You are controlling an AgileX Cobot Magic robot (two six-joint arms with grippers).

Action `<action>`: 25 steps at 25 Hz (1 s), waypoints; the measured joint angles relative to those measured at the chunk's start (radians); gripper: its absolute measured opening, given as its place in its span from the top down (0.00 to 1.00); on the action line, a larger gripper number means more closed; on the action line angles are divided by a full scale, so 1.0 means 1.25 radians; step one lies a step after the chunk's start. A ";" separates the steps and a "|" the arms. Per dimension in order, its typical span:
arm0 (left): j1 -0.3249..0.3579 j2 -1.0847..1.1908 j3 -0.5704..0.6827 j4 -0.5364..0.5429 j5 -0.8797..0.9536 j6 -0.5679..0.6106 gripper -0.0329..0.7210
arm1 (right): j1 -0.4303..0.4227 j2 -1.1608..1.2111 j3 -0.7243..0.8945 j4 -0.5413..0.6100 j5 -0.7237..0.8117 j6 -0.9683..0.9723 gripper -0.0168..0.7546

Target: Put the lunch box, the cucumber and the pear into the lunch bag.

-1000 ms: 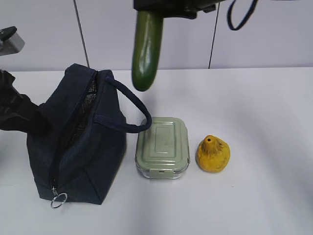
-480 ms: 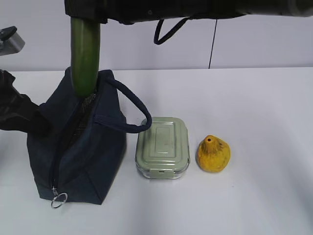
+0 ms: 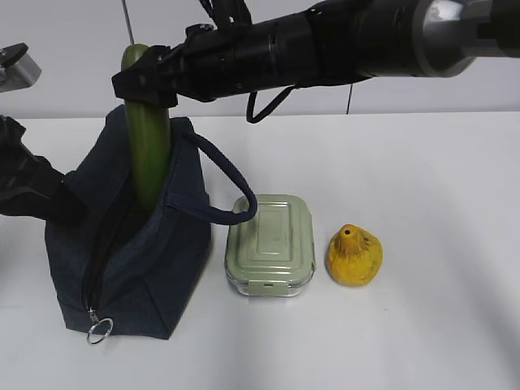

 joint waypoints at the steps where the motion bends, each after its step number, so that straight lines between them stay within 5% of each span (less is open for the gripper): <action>1: 0.000 0.000 0.000 0.000 0.000 0.000 0.95 | 0.000 -0.002 0.000 -0.002 0.002 0.000 0.26; 6: 0.000 0.000 0.000 -0.001 0.000 0.000 0.95 | -0.003 -0.037 0.000 -0.021 0.007 0.003 0.16; 9: 0.000 0.000 0.000 -0.001 0.000 0.000 0.95 | -0.019 -0.073 0.000 -0.125 0.009 0.099 0.17; 19: 0.000 0.000 0.000 -0.001 0.001 0.000 0.95 | -0.161 -0.129 -0.002 -0.919 0.280 0.794 0.27; 25: 0.000 0.000 0.000 -0.001 0.001 0.000 0.95 | -0.160 -0.129 0.014 -1.079 0.388 0.975 0.28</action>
